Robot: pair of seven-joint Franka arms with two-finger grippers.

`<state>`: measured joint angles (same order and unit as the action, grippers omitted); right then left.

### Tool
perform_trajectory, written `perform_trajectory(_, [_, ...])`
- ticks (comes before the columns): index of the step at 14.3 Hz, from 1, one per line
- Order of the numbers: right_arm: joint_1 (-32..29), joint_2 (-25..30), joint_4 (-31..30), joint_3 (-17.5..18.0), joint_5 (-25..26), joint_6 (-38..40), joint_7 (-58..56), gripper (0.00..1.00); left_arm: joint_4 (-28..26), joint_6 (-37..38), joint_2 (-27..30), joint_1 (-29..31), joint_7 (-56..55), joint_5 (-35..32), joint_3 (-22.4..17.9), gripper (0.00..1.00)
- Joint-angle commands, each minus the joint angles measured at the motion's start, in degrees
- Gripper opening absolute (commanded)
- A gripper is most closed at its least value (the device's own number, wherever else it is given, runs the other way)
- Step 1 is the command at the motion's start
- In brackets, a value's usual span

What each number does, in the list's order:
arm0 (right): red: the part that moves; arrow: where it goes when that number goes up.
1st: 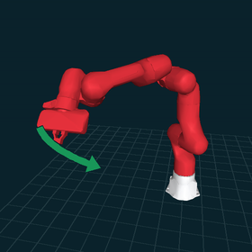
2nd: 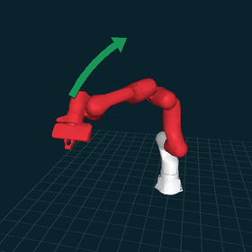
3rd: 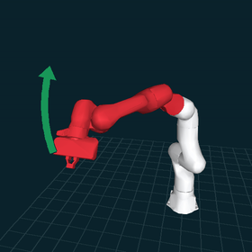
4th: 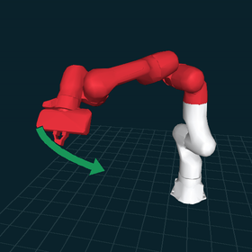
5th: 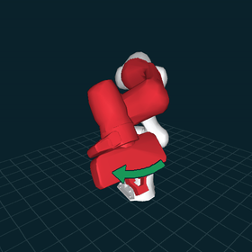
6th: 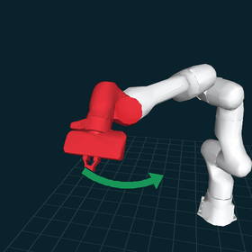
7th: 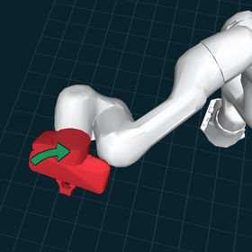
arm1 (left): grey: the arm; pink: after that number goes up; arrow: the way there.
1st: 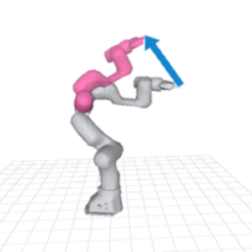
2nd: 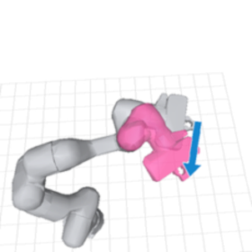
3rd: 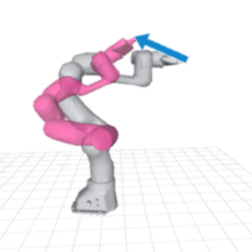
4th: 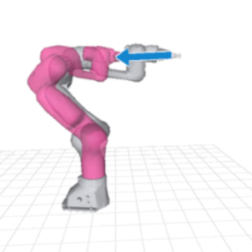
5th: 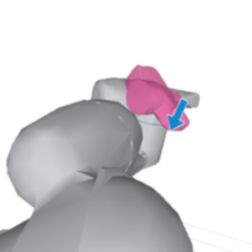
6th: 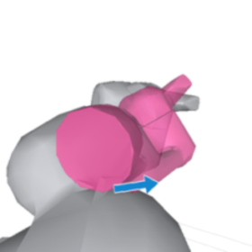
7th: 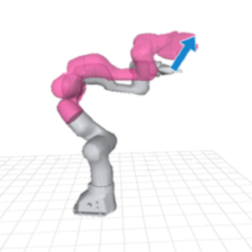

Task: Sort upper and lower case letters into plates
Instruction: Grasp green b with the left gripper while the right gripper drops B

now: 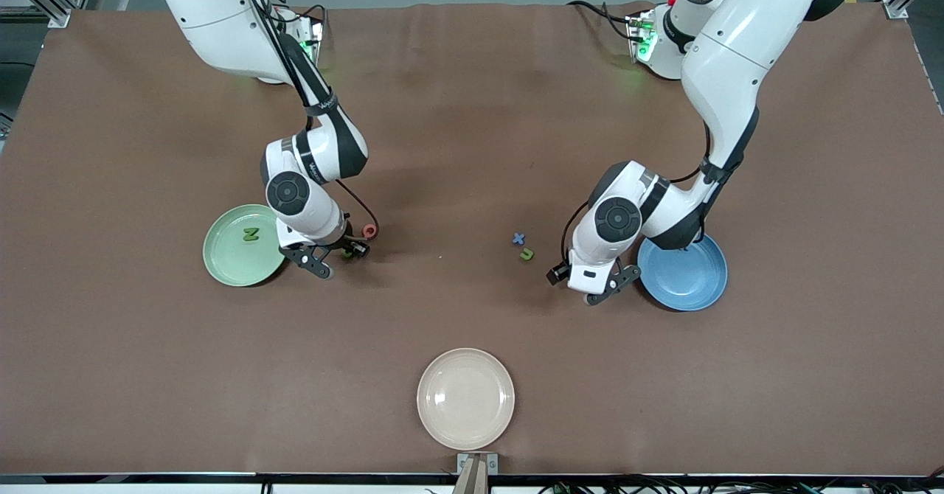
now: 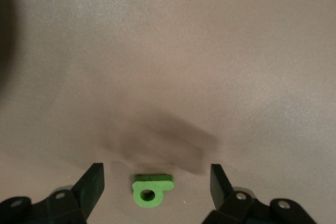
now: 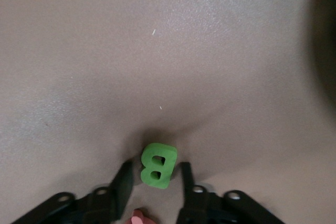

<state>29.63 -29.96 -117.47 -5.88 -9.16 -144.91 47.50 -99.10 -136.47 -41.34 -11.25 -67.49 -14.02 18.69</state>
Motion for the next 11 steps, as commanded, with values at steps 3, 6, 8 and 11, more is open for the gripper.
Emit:
perform_trajectory(3, [-0.54,0.52,-1.44,0.26,1.07,0.77,0.13,0.06,-0.12,-0.20,-0.41,-1.49,-2.30,-1.27,-0.23,0.78])
perform_trajectory(6, [-1.77,2.45,-1.27,0.17,1.07,3.31,-0.30,0.00,-0.74,-0.20,-0.32,-1.49,-2.30,-1.27,-0.23,0.71])
perform_trajectory(8, [-4.13,4.82,-1.09,0.08,1.07,6.91,-4.32,0.00,-0.65,-0.20,-0.32,-1.40,-2.21,-1.27,-0.23,0.64])
perform_trajectory(11, [-9.49,8.07,-0.92,0.08,1.07,12.44,-14.24,0.00,-0.65,-0.20,-0.32,-1.40,-2.21,-1.27,-0.23,0.56])
